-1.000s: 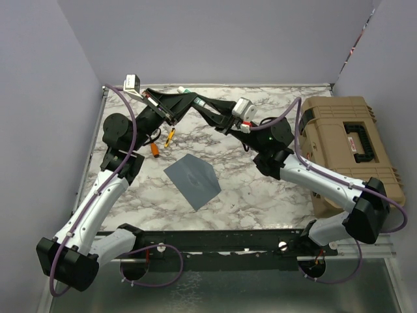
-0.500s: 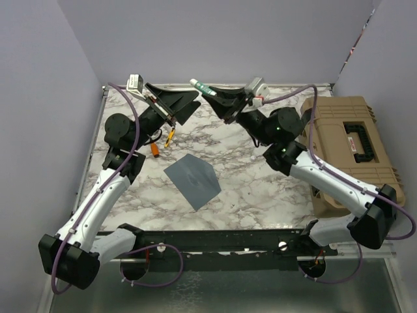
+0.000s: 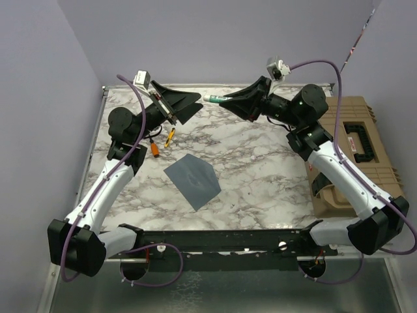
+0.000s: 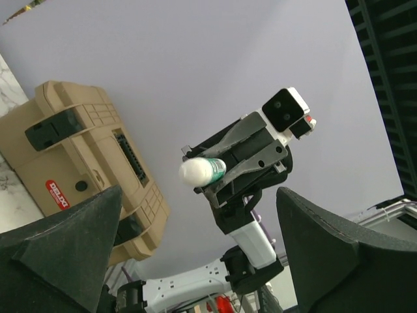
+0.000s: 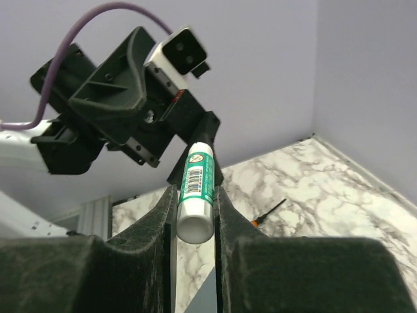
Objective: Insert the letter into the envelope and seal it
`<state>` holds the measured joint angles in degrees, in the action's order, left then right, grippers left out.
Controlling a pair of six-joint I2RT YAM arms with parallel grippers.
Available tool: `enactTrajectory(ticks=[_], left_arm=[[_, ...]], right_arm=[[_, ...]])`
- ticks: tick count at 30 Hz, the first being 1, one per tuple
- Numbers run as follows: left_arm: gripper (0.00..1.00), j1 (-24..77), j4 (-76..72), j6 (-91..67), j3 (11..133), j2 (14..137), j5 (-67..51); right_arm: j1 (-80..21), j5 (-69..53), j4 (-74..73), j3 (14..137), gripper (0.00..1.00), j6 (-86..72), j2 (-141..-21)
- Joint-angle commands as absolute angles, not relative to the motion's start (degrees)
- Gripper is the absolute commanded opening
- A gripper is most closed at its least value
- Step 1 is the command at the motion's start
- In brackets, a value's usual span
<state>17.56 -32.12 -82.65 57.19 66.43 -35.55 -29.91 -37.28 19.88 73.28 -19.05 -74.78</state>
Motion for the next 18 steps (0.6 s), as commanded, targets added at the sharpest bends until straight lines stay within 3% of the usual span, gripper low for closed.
enactTrajectory(ticks=[1,3,5,12,18], left_arm=[[0.99,17.05,-34.59,-84.05,57.75,66.99,-40.43],[0.97,17.08,-34.69,-84.47,57.7,67.2,-41.69],[0.89,17.08,-34.74,-85.07,57.7,67.4,-42.59],[0.48,17.14,-35.05,-87.89,57.31,67.76,-44.68],[0.44,17.14,-35.16,-88.74,57.7,67.65,-45.39]], right_arm=[[-29.52,-50.01,15.3,76.99,0.01,-20.89,-76.92],[-29.52,-51.59,16.28,77.39,0.01,-21.88,-77.94],[-29.48,-52.85,16.52,78.0,0.0,-22.3,-79.02],[-29.51,-54.66,18.98,79.04,0.01,-21.3,-81.51],[-29.49,-54.15,20.9,80.0,0.01,-20.79,-83.12]])
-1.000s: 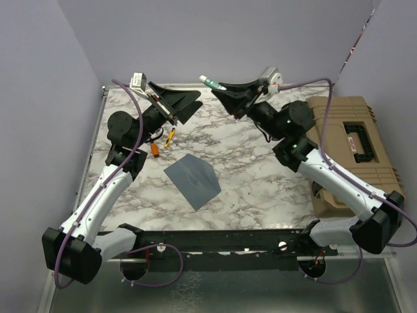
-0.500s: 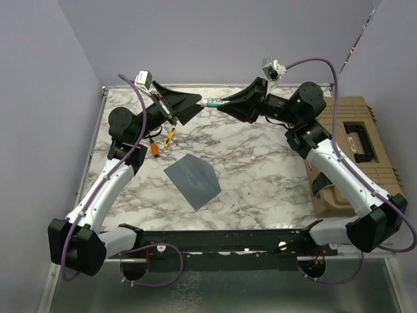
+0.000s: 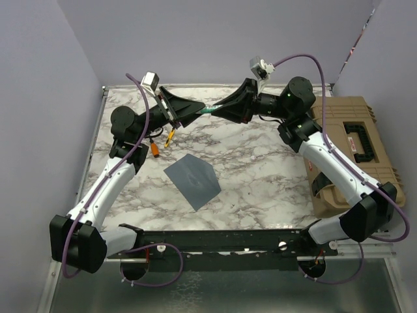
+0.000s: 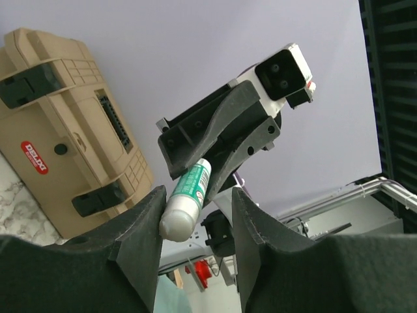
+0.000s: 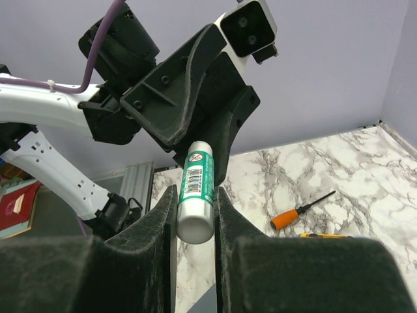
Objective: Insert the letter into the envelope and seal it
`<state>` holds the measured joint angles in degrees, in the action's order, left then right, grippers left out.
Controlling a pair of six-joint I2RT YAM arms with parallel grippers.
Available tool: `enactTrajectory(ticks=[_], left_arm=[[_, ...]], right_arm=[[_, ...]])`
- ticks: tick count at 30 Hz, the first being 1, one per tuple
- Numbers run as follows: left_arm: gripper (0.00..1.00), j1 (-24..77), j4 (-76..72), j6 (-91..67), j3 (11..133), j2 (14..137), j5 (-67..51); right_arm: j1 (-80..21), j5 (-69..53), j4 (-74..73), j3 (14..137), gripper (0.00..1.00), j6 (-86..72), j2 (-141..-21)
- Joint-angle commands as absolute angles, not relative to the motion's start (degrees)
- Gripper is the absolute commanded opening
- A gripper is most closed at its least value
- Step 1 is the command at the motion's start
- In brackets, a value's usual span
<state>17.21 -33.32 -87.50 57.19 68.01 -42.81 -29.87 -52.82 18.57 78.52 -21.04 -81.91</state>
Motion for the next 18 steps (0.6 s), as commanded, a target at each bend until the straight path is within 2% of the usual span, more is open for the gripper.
enactTrajectory(ticks=[1,3,6,12,13,14,16,17,18], left_arm=[[0.45,17.19,-35.16,-88.83,57.6,67.67,-45.52],[0.44,17.15,-35.16,-89.07,57.33,67.67,-45.72],[0.37,17.14,-35.2,-89.11,57.3,67.68,-45.8],[0.03,17.17,-35.15,-89.21,57.13,67.76,-45.87],[0.0,17.16,-35.2,-89.07,57.01,67.64,-45.62],[0.0,17.16,-35.54,-89.34,56.69,67.46,-45.21],[0.0,17.2,-37.56,-91.32,55.43,67.36,-44.34],[0.0,17.28,-38.98,-93.37,54.62,67.33,-43.86],[0.0,17.23,-40.53,-94.89,53.84,67.2,-43.26]], right_arm=[[-29.53,-53.95,21.56,79.86,0.01,-20.75,-83.14],[-29.51,-53.75,23.17,79.19,0.0,-21.17,-83.1],[-29.53,-54.24,23.65,79.12,0.0,-21.21,-83.55],[-29.53,-54.59,24.57,78.0,0.01,-20.85,-83.52],[-29.49,-54.19,25.14,77.41,0.04,-20.61,-83.22],[-29.49,-54.0,26.7,76.59,0.15,-20.8,-82.92],[-29.6,-53.32,31.87,74.12,0.48,-22.6,-82.27],[-29.78,-53.15,34.99,72.9,0.6,-23.84,-82.12],[-30.01,-53.12,38.84,71.69,0.66,-24.99,-82.16]])
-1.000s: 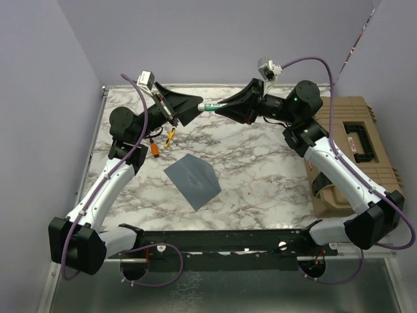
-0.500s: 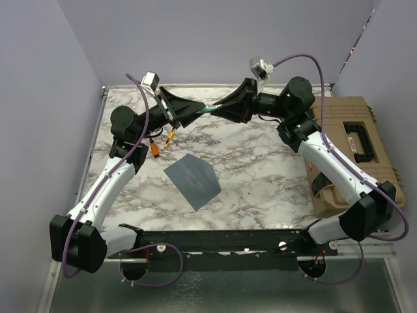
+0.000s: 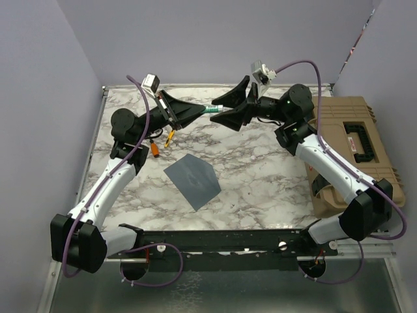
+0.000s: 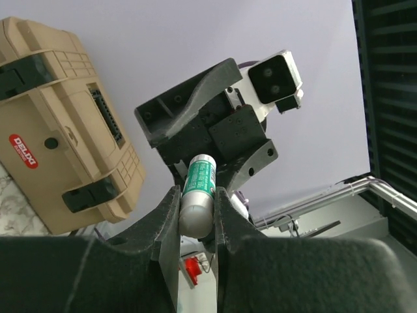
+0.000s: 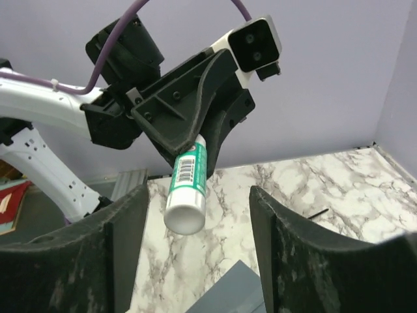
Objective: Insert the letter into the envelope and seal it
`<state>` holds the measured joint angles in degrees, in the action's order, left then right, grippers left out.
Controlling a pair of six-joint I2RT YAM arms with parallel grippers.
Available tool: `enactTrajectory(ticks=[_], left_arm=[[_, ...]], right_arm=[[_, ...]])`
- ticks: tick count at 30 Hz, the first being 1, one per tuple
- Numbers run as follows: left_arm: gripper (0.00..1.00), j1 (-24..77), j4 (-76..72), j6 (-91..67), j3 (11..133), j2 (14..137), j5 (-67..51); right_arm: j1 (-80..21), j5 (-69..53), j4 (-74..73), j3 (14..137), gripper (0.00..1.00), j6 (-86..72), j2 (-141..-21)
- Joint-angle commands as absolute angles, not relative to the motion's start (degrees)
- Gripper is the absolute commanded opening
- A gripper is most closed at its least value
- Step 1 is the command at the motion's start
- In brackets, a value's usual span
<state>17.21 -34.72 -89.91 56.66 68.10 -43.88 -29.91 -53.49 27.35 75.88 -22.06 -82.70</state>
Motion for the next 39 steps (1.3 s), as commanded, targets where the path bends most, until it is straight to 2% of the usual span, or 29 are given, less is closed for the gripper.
enactTrajectory(ticks=[1,11,16,23,34,35,36,39], left_arm=[[0.0,17.32,-42.28,-96.32,53.02,66.94,-42.45],[0.0,18.04,-46.2,-101.74,48.55,65.62,-37.22],[0.0,18.44,-47.11,-102.01,48.08,65.48,-36.27],[0.0,18.82,-47.45,-101.96,47.72,65.48,-35.86],[0.0,18.95,-47.46,-101.49,46.33,65.53,-35.65],[0.06,18.95,-47.41,-101.43,46.51,65.66,-35.8],[0.18,18.93,-47.38,-101.16,46.58,65.73,-35.85],[0.62,18.86,-45.22,-98.28,45.99,65.14,-35.54]], right_arm=[[-30.84,-53.21,42.65,70.63,0.69,-25.81,-82.32],[-35.18,-48.86,59.85,65.43,0.66,-22.29,-84.71],[-35.4,-48.69,58.69,67.26,0.5,-21.52,-86.31],[-35.68,-49.09,56.95,68.74,0.43,-20.74,-87.48],[-35.85,-49.02,52.86,69.33,0.05,-18.64,-87.01],[-35.86,-48.12,52.39,69.16,0.02,-18.36,-86.75],[-35.82,-46.64,51.67,68.9,0.01,-18.18,-86.42],[-35.86,-39.12,46.82,68.41,0.01,-16.66,-85.07]])
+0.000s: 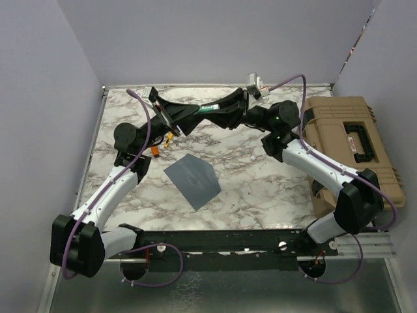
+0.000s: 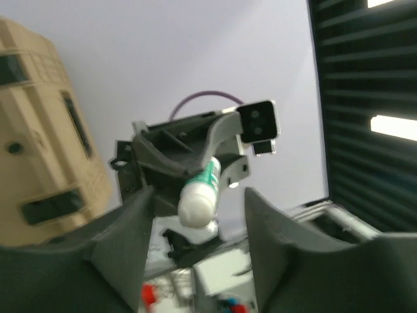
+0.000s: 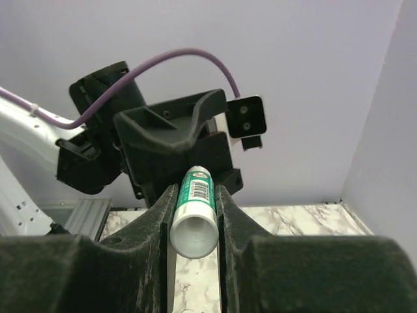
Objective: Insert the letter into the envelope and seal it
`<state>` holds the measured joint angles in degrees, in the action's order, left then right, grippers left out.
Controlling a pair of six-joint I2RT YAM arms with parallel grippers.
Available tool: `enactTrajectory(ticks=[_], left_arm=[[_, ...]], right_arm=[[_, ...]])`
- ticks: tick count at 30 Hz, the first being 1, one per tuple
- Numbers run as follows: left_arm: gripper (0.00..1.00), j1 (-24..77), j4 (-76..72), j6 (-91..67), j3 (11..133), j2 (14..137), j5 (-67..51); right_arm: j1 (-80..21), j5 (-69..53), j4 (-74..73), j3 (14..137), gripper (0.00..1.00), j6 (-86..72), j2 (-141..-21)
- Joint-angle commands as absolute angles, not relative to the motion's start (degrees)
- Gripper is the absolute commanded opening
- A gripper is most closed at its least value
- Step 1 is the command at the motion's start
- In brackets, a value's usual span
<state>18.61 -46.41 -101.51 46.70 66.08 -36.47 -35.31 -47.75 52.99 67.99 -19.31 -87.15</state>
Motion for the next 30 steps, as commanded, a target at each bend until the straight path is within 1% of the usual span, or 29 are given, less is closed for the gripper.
enactTrajectory(ticks=[1,2,3,5,8,10,12,15,16,18,20,21,22,25,30], left_arm=[[0.72,18.82,-43.23,-96.42,45.57,64.62,-35.16],[0.79,18.79,-39.13,-93.7,45.2,63.94,-34.89],[0.83,18.73,-34.32,-90.83,44.98,63.19,-34.33],[0.86,18.6,-23.89,-83.04,44.39,61.44,-32.67],[0.87,18.38,-8.07,-71.2,43.42,58.7,-28.19],[0.86,18.2,-0.46,-64.82,42.25,57.08,-24.62],[0.84,18.12,4.18,-60.79,39.89,55.58,-20.17],[0.72,18.0,5.6,-57.0,35.18,55.17,-15.63],[0.66,17.97,5.55,-56.07,33.81,55.75,-14.6],[0.52,17.95,5.29,-53.65,31.81,57.8,-12.55],[0.33,17.85,5.35,-51.21,31.0,60.97,-10.26],[0.26,17.8,5.35,-50.35,30.68,62.27,-9.21],[0.21,17.66,5.36,-49.69,30.38,63.56,-8.51],[0.11,17.5,3.38,-47.58,29.71,67.23,-6.93],[0.02,16.14,0.34,-44.83,30.41,74.54,-8.24]], right_arm=[[-35.86,-36.15,44.7,68.24,0.01,-15.9,-84.47],[-35.86,-32.38,41.75,68.23,0.0,-15.36,-83.97],[-35.77,-28.59,38.94,68.27,0.0,-14.77,-83.37],[-35.78,-20.22,31.58,68.45,0.01,-13.61,-82.42],[-35.77,-9.85,20.74,69.18,0.01,-13.57,-82.75],[-35.83,-7.4,14.02,69.47,0.01,-12.84,-83.84],[-36.17,-7.91,9.99,67.48,0.01,-12.39,-84.48],[-40.26,-6.0,10.0,61.87,0.01,-8.73,-84.33],[-42.3,-4.6,9.93,60.52,0.01,-7.91,-84.48],[-45.79,-1.69,9.35,58.43,0.01,-8.34,-85.39],[-49.0,2.66,10.34,55.84,0.01,-8.99,-86.39],[-50.47,4.77,11.2,54.57,0.01,-9.45,-86.85],[-51.55,6.2,11.66,53.61,0.01,-9.78,-87.55],[-54.29,7.85,10.67,53.39,0.01,-9.26,-90.72],[-57.16,7.23,7.04,57.16,0.01,-7.37,-96.59]])
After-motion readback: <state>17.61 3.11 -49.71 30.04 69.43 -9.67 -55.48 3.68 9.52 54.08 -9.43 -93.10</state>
